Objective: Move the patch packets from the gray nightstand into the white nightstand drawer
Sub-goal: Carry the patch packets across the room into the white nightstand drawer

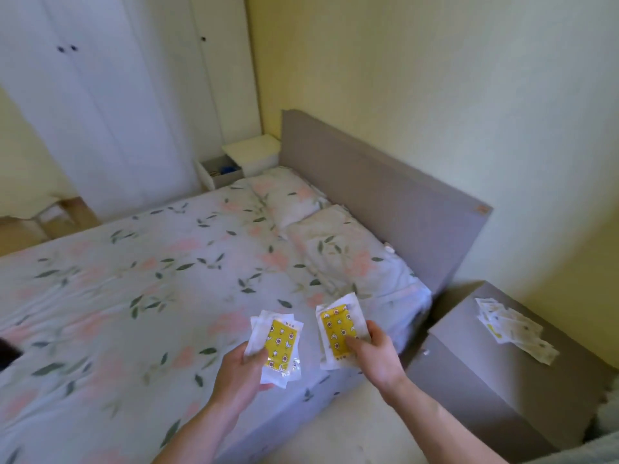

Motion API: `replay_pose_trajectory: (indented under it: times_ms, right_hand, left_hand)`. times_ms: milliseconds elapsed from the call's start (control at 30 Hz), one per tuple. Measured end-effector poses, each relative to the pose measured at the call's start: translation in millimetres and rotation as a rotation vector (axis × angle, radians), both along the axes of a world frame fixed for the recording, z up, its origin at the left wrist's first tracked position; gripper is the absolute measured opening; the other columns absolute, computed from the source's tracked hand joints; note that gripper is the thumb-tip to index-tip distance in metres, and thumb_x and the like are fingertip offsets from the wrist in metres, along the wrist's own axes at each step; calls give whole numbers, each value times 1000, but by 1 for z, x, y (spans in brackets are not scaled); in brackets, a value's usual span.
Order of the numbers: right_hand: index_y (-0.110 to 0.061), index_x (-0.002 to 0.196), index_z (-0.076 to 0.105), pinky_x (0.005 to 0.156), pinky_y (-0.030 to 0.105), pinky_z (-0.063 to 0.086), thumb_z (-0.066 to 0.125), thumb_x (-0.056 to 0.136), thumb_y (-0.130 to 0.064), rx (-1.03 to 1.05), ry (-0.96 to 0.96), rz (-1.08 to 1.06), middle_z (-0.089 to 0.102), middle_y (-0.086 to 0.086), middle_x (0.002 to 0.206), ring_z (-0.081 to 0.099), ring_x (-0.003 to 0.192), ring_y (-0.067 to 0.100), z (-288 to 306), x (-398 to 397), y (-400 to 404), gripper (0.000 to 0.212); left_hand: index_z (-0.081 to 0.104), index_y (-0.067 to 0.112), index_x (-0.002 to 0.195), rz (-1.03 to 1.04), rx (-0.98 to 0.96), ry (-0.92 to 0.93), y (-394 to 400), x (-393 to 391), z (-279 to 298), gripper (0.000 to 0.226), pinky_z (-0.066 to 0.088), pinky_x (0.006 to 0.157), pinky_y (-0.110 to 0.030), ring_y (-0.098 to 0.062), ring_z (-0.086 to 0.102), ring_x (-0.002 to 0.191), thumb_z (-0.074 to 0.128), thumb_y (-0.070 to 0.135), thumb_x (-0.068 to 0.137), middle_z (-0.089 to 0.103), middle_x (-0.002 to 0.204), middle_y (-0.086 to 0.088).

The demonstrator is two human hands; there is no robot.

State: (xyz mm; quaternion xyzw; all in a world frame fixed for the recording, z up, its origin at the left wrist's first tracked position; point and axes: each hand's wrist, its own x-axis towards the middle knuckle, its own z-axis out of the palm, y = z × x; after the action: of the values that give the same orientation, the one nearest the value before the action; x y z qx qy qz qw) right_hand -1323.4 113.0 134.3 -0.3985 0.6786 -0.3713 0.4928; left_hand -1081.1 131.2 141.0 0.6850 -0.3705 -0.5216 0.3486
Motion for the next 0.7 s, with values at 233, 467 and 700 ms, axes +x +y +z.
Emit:
replay_pose_trajectory:
  times_ms: [233,467,700]
  right_hand:
    - [-19,103,69,73,34,57,63,92,-10,-57,-77,140,78,4,96,73,83,21,25,189,33,16]
    - [-20,102,70,66,40,62,64,92,-11,-113,-95,304,78,6,95,75,89,29,54,330,48,14]
    - [-17,100,70,74,34,59,64,93,-7,-128,-86,448,78,4,94,74,86,22,71,468,44,14]
  left_hand:
    - [74,16,98,135,-93,-48,66,188,31,18,58,58,-30,-21,76,80,58,9,95,79,87,-3]
    - [74,18,101,300,-174,-61,104,330,65,13,63,65,-38,-24,75,85,64,14,94,78,91,-4]
    - [72,25,99,422,-200,-76,133,457,85,14,64,65,-37,-22,75,85,64,14,94,77,93,-3]
